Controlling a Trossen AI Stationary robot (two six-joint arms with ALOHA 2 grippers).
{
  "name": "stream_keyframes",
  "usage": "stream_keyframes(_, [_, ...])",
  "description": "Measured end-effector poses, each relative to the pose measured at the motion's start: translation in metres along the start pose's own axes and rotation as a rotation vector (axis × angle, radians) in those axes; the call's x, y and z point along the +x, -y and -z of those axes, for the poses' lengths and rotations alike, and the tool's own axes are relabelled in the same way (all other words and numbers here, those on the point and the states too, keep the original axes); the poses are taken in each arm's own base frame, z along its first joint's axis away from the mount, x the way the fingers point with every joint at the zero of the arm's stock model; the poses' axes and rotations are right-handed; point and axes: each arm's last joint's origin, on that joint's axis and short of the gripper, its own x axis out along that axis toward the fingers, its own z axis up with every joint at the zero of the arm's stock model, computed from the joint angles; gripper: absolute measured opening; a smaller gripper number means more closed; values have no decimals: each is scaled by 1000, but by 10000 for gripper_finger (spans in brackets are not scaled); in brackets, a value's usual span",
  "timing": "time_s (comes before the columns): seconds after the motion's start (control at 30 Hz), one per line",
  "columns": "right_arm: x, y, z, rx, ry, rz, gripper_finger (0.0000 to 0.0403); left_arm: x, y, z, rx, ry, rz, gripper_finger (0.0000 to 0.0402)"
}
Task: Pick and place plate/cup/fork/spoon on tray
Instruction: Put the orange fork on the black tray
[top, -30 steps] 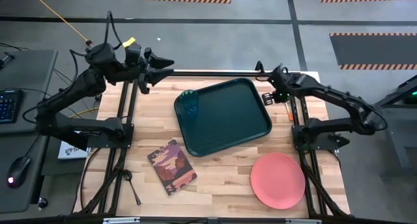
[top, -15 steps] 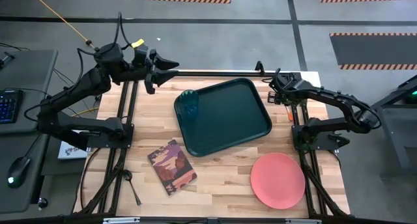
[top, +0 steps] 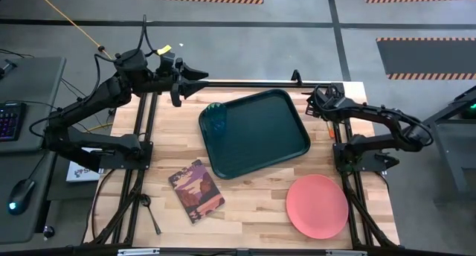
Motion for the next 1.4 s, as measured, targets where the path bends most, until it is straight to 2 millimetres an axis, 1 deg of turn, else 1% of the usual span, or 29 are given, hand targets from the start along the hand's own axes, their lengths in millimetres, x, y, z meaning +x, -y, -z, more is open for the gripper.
stream_keyframes(0.17, [13, 0, -1, -42, -44, 46, 197, 0, 0, 0, -2, 0, 0, 216])
stream_keyframes(0.33, [22, -8, 0, -106, -67, 18, 197, 0, 0, 0, -21, 0, 1, 216])
stream_keyframes(0.47, [27, -10, 1, -160, -72, 44, 197, 0, 0, 0, -25, 0, 1, 216])
stream_keyframes(0.6, [28, -11, 1, -243, -83, 21, 197, 0, 0, 0, -25, 0, 1, 216])
stream_keyframes(0.77, [27, -13, 0, -352, -96, -38, 197, 0, 0, 0, -26, 0, 1, 216])
stream_keyframes(0.87, [22, -14, -1, -386, -117, -113, 197, 0, 0, 0, -27, 0, 1, 216])
stream_keyframes(1.03, [15, -12, -2, -377, -184, -248, 197, 0, 0, 0, -43, 0, 0, 216])
stream_keyframes(1.27, [7, -13, -7, -356, -147, -310, 197, 0, 0, 0, -43, 0, 1, 216])
stream_keyframes(1.4, [4, -11, -8, -396, -130, -322, 197, 0, 0, 0, -43, 0, 0, 216])
